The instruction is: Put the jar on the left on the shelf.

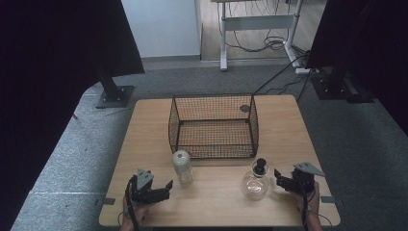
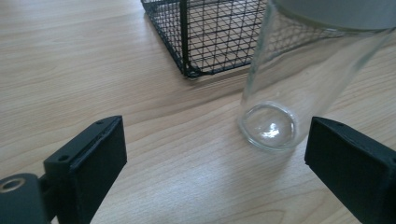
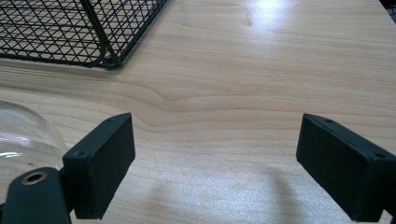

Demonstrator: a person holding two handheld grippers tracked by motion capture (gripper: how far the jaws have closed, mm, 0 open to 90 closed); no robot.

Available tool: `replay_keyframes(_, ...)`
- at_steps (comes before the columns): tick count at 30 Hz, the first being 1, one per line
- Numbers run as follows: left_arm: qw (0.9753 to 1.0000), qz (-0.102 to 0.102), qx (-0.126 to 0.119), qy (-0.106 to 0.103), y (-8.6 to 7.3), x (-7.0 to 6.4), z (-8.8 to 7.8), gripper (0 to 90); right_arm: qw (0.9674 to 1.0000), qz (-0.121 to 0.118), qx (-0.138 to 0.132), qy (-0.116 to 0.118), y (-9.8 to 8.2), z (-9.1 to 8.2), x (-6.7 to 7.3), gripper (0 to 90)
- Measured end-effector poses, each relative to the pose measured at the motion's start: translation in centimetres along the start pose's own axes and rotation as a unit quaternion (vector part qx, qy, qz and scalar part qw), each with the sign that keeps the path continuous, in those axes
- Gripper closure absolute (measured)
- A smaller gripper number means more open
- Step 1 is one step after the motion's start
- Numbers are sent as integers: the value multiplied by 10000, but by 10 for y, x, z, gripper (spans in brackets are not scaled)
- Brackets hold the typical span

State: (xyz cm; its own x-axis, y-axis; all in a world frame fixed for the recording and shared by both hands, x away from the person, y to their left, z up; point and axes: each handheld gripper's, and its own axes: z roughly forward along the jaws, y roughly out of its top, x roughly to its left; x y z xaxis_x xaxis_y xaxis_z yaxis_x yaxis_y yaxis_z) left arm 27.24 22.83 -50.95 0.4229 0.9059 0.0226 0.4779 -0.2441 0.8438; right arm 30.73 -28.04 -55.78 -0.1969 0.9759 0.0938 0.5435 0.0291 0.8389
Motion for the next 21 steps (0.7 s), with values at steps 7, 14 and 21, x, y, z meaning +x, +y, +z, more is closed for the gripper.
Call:
replay_keyframes(7,10000,63,-31,-63,3,-5,-2,53,10000,-20,9,-8,0,0,0,113)
replay_keyframes(14,9998,73,-81,-169,5,-10,-4,53,10000,-34,20,-13,0,0,1,113)
replay_keyframes(21,9997,103,-97,-223,7,-14,-4,53,10000,-39,29,-13,0,0,1,113)
